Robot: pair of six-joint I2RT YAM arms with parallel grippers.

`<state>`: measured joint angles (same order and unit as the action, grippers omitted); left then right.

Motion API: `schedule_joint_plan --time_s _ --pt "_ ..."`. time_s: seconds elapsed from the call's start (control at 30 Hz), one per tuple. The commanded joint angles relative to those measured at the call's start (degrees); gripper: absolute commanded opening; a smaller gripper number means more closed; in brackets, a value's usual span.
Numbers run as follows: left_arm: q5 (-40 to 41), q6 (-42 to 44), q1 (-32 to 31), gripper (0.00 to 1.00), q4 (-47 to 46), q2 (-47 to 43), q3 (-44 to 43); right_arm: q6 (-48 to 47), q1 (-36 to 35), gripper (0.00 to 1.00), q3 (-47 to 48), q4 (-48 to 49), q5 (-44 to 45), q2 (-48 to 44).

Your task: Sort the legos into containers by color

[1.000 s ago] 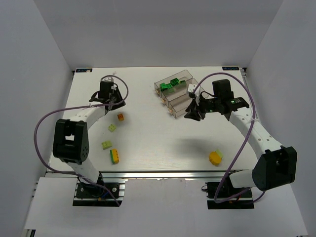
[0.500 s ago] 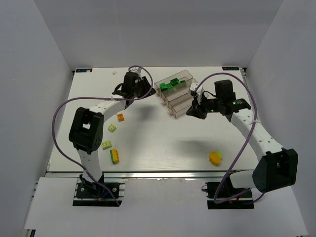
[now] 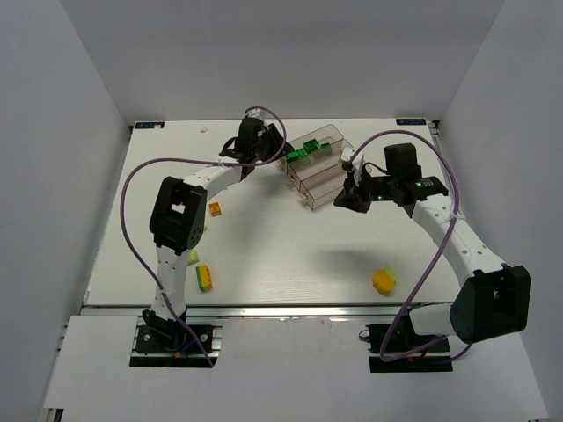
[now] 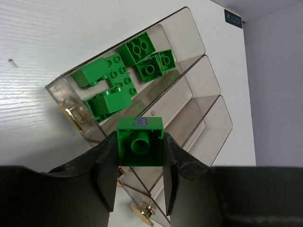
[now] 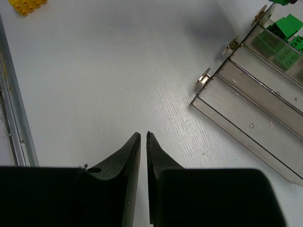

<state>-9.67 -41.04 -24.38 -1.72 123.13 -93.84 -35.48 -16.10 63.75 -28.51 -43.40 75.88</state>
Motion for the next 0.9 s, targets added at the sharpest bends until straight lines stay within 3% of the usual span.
schedule_joint_plan --time_s 0.0,0.67,0.87 --pt "-0.2 -1.0 -1.1 0.29 0.2 1.1 -4.7 0.8 0.6 0.16 -0.6 1.1 -0.5 -0.7" --pt "3.7 -1.6 -3.3 0.58 8.5 15.2 -25.4 0.6 1.9 0.18 -1.5 0.6 -0.7 -0.6" --pt "3.9 -2.3 -3.3 0.63 8.1 15.7 -27.1 0.3 2.4 0.2 -1.5 0.2 -0.4 -0.8"
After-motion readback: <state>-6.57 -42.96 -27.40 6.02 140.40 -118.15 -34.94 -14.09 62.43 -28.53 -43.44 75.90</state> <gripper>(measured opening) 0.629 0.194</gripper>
